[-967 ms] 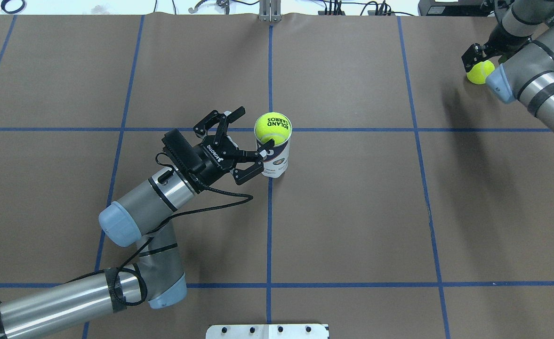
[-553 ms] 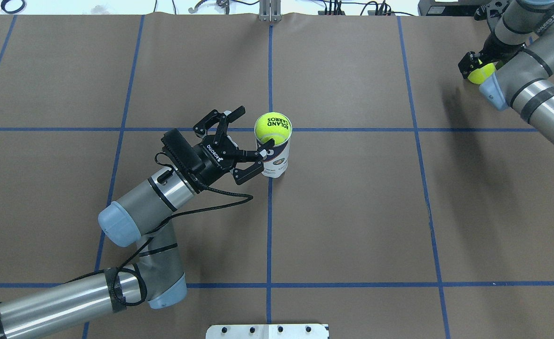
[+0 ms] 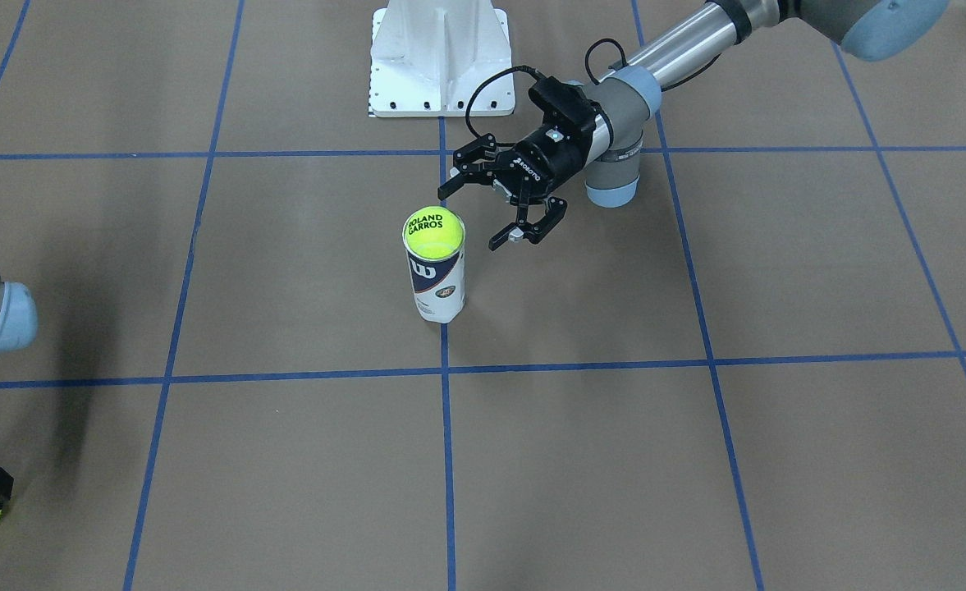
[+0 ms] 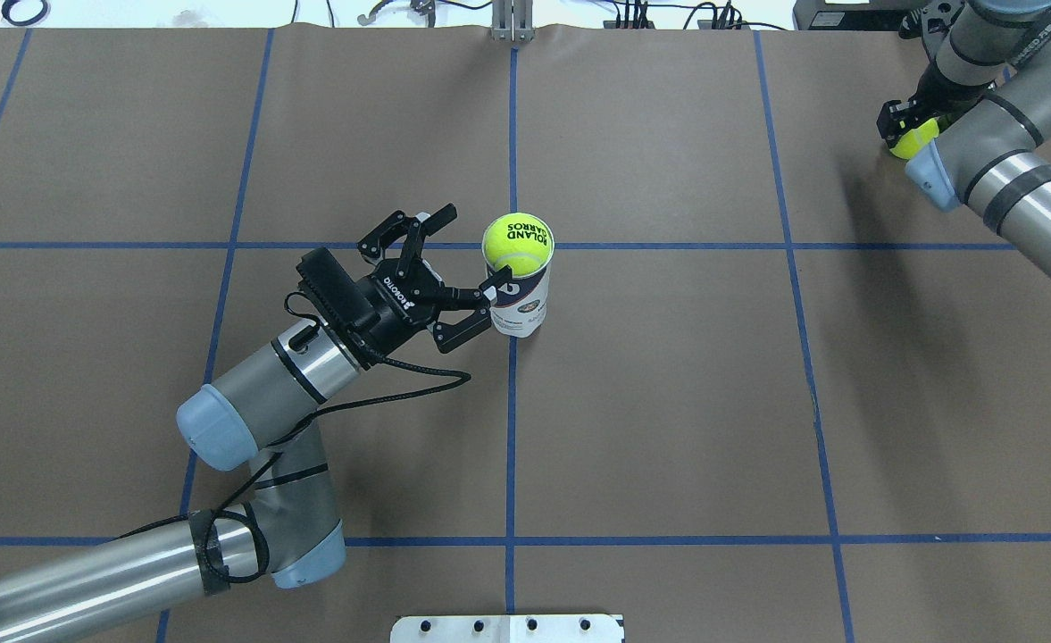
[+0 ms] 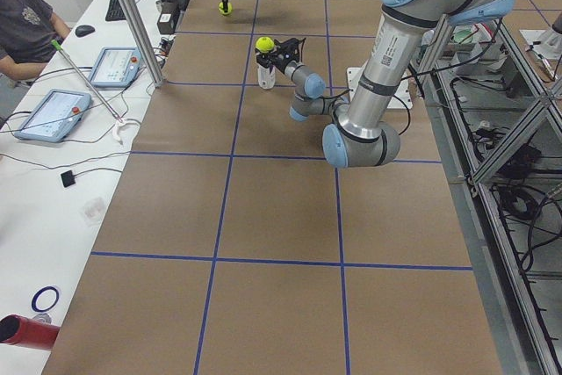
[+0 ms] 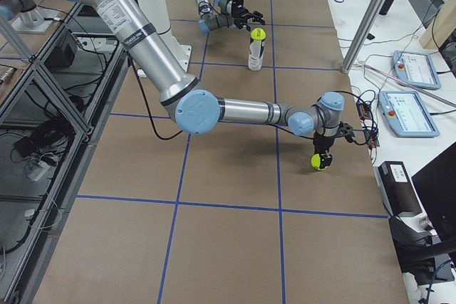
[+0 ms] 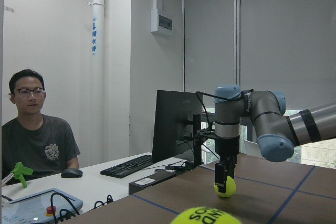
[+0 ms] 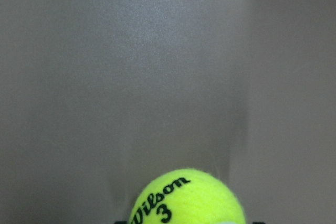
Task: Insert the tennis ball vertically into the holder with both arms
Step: 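Carry the second ball with the right gripper over the can's open top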
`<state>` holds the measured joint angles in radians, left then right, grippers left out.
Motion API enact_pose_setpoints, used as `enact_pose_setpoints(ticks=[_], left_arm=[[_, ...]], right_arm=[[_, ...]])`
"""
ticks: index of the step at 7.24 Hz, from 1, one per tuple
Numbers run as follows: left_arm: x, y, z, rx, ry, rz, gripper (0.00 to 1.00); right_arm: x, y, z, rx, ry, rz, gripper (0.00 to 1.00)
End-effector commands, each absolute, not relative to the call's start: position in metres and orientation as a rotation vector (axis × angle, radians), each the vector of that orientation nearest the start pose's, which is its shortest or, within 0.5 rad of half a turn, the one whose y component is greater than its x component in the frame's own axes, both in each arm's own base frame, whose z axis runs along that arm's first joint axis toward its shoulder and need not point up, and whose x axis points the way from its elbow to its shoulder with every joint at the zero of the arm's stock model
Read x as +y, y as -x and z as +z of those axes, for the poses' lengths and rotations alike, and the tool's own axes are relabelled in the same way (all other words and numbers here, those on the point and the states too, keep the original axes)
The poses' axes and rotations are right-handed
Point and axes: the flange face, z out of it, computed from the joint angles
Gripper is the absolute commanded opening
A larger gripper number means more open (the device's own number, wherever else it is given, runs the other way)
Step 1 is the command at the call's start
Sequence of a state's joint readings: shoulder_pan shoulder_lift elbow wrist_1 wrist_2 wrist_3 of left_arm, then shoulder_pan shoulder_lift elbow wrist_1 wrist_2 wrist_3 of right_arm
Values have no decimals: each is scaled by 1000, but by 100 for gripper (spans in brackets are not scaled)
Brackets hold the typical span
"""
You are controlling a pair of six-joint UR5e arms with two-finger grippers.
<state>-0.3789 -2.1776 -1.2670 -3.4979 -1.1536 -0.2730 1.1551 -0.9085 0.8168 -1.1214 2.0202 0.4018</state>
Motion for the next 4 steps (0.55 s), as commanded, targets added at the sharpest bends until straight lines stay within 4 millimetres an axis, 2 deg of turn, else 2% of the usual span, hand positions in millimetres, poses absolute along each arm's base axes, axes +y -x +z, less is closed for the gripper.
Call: enact_pose_setpoints(ticks=[1,2,3,4], left_arm=[[-394,-519,262,1270,-1748,63,99],[-394,-520,262,1268,-1746,64,99],[-392,-521,260,1270,-1745,66,99],[-390,-524,260,1272,-1740,71,99]], right_arm=[[-752,233,569,-557,-162,-93,0],[-757,228,535,-583,-206,-90,0],[-750,222,493,-603,-185,-85,0],[-735,216,442,-607,-147,-79,0]])
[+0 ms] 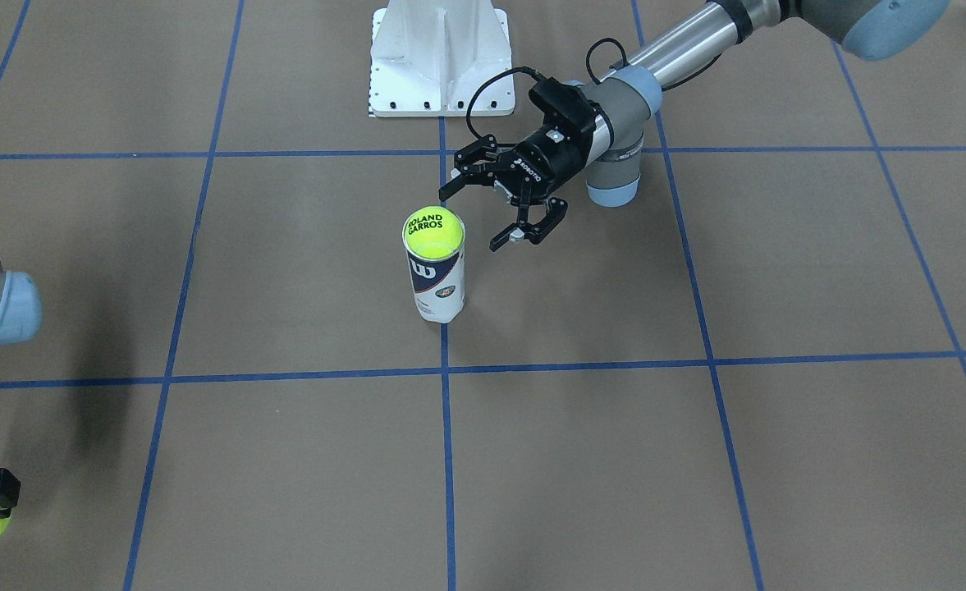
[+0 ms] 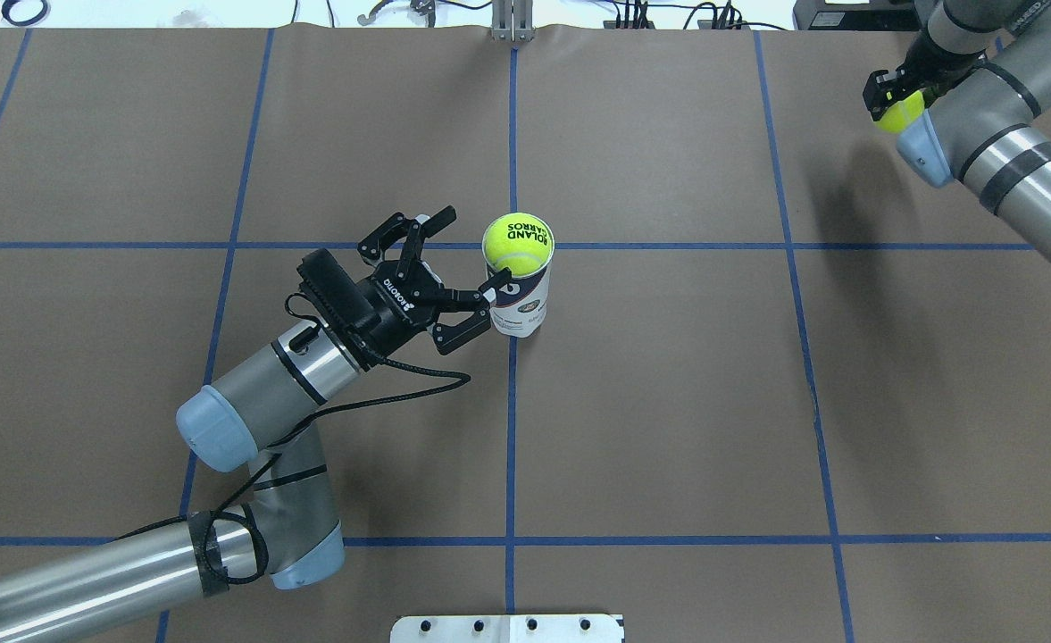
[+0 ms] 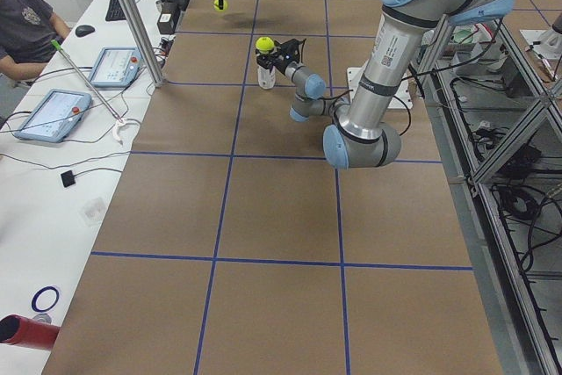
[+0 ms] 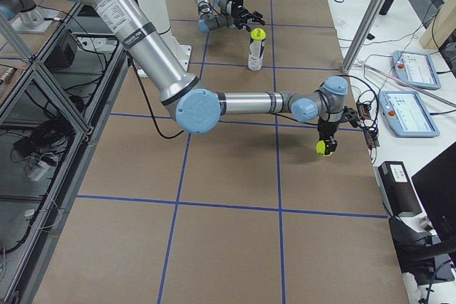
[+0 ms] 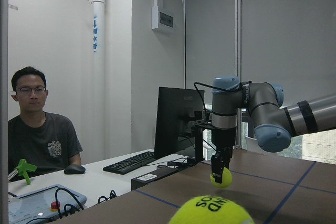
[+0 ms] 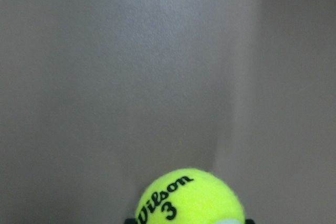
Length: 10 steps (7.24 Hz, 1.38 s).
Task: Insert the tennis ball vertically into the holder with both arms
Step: 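Carry the second ball with the right gripper over the can's open top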
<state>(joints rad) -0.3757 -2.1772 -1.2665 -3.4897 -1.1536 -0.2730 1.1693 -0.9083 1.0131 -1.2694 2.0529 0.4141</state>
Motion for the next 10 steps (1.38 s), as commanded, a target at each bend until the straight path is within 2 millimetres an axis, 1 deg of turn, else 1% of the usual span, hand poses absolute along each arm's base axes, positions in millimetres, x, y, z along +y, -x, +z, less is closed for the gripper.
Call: enact_pose_setpoints(ticks=[1,2,3,4,5,6,7,8,10], left_arm=[[-387,-527,257,1282,-1738,72,99],[-380,-533,257,1293,-1728,81,99],[-377,-537,254,1296,-1724,85,99],[-378,-540,252,1287,-1716,94,99],[-377,-541,253,1286,-1714,96,99],[-377,-542,251,1277,-1707,103,99],[-378,-542,252,1272,-1710,108,99],[-381,-539,252,1262,-1719,105,99],[-381,-541,253,1258,-1717,110,99]], right_arm=[[-725,214,408,-607,-138,-75,0],[-720,215,393,-647,-120,-57,0],[-713,216,374,-700,-107,-35,0],[-702,214,346,-717,-97,2,0],[-683,217,315,-741,-83,25,0],[-660,223,278,-802,-54,65,0],[-627,237,244,-848,-43,101,0],[-609,246,221,-869,-29,130,0],[-578,267,193,-910,-8,158,0]])
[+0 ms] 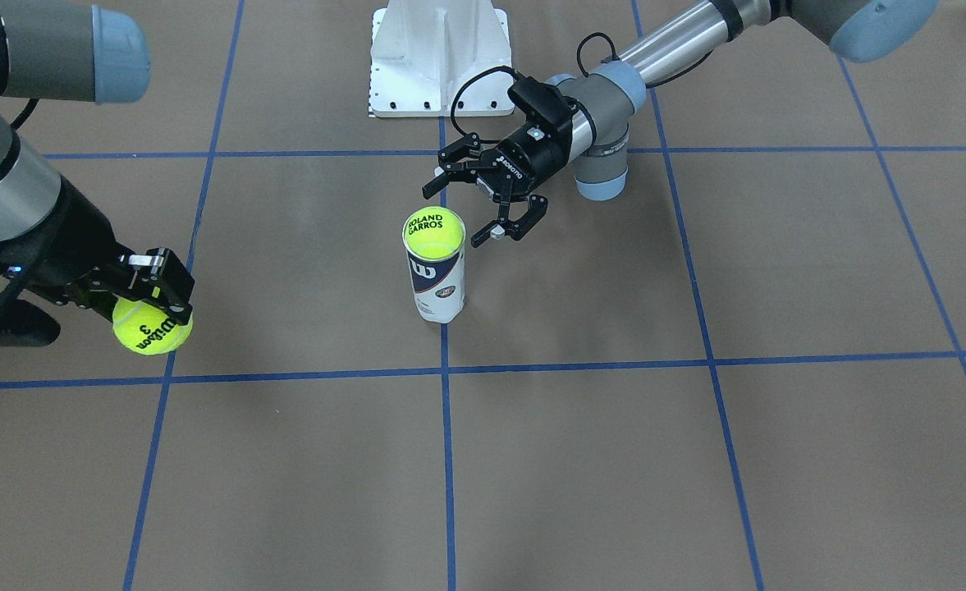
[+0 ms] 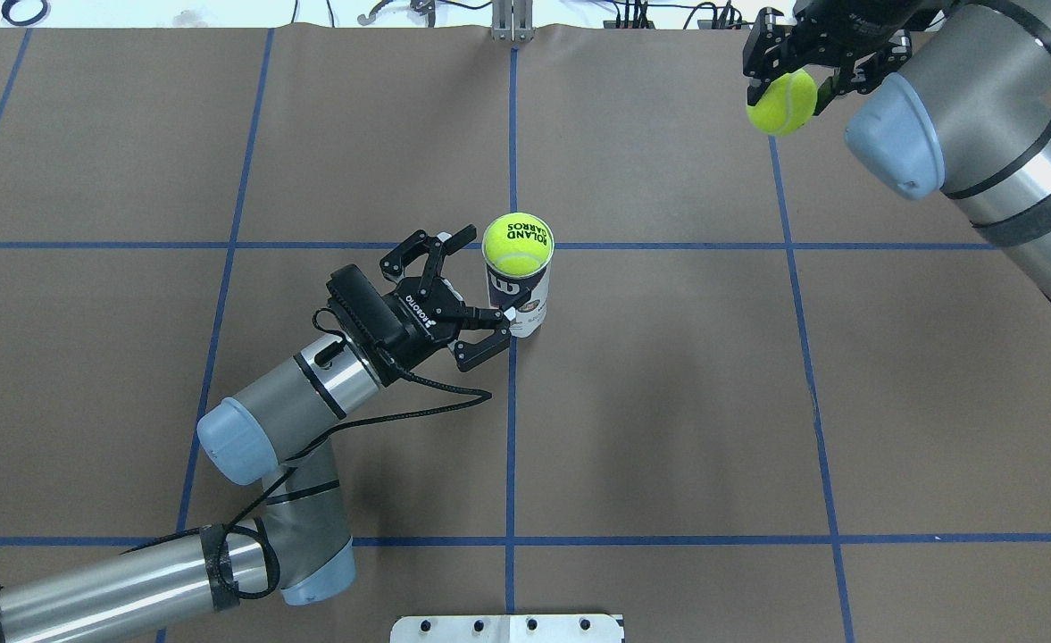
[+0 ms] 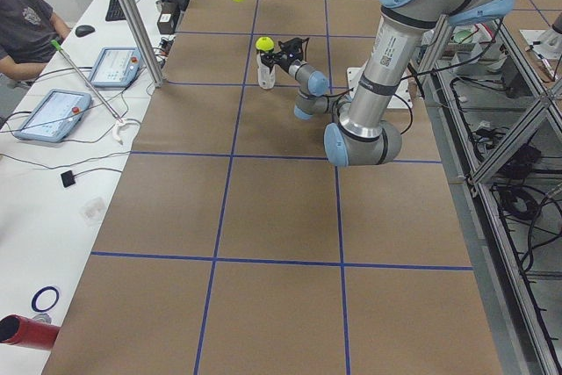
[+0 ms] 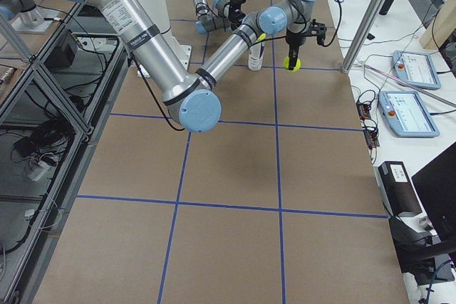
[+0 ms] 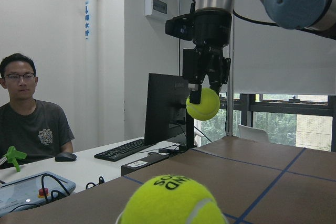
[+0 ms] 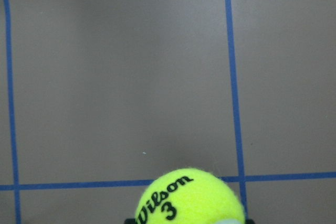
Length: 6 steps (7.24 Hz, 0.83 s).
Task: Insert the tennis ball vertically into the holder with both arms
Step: 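Carry the second ball with the right gripper over the can's open top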
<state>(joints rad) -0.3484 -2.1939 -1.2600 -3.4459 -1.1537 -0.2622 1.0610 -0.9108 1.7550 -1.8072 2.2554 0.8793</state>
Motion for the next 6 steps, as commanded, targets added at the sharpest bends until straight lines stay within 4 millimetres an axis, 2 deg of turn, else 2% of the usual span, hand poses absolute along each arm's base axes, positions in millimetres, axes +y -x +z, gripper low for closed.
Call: enact_pose_setpoints(ticks=[1,3,4,5,6], left_arm=[[-381,-543,255,1256,-1713,113,99],[-381,-544,256,1250,-1707,118,99],[-383,-549,243,1245,-1702,122,99],[-384,-551,242,1241,-1698,125,99],[-384,-551,241,1240,-1698,126,99]], right_arm=[[-568,271,182,-927,-5,169,0],[-549,288,160,-956,17,189,0],[-542,297,146,-972,31,203,0],[-529,302,135,-991,37,206,0],[-518,318,117,-1009,53,209,0]])
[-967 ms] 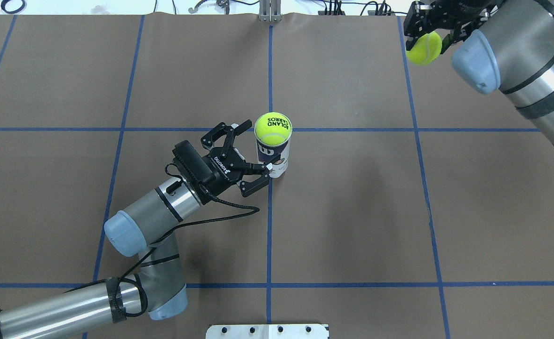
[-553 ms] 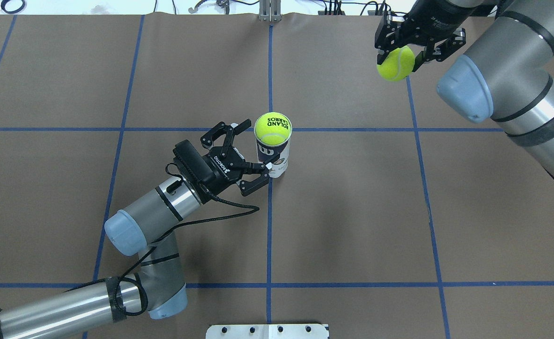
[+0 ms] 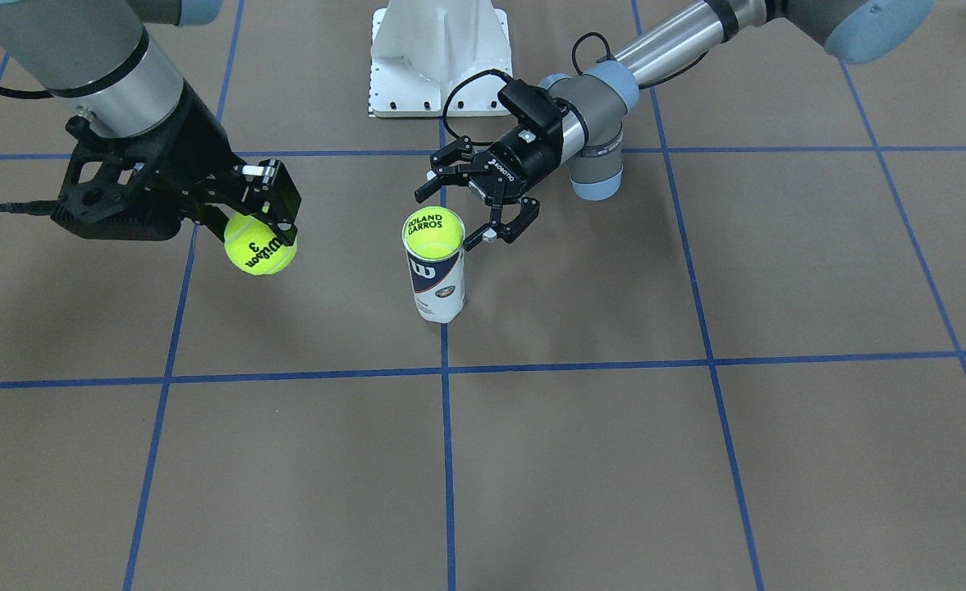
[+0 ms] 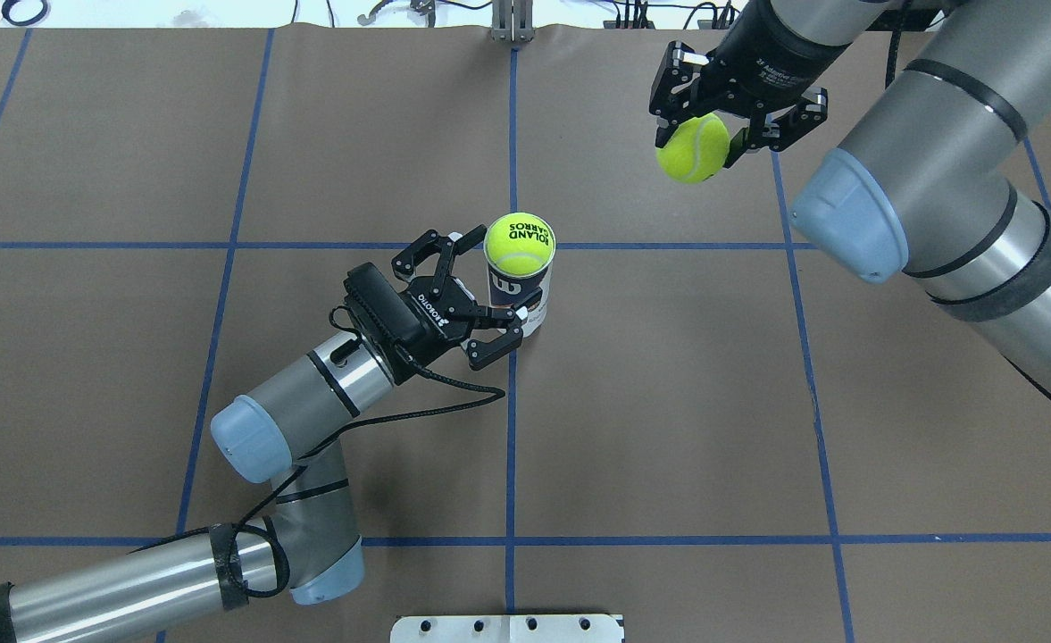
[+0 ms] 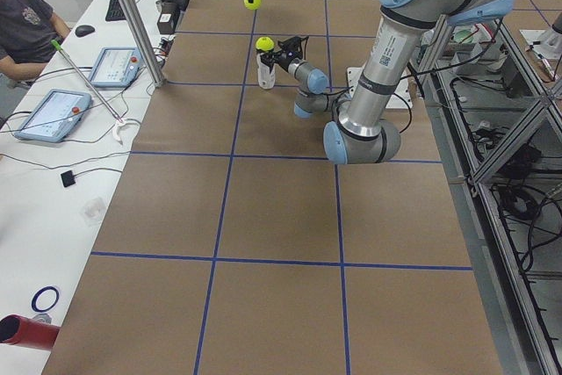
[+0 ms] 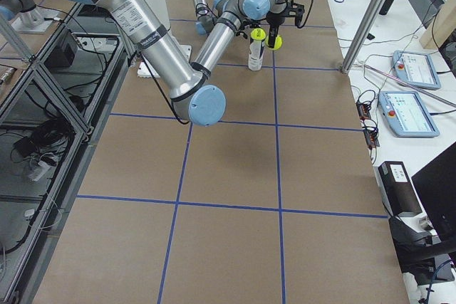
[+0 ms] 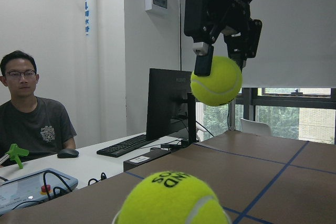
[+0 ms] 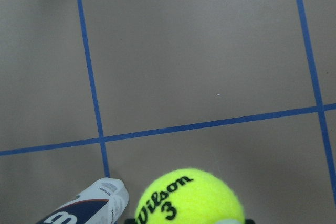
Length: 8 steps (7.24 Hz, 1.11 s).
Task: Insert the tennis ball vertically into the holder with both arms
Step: 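Carry the second ball with the right gripper over the can's open top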
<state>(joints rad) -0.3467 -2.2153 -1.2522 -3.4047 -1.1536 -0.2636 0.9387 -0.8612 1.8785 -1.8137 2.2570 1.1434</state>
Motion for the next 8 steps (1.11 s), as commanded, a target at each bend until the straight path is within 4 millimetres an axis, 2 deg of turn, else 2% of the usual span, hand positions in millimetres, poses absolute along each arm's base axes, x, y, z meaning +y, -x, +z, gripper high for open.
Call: enact_pose_setpoints(ticks=[1,4,8], left_arm=[[-385,-551,241,1238,-1699,125,99],[-393,-545,241,1223,-1705,116,99],[-398,-546,247,1206,-1701,120,99]], right_arm=[[-508,332,103,-1020,69,220,0],[-487,374,84,-1014,74,207,0],[-486,389,72,-1017,82,195,0]])
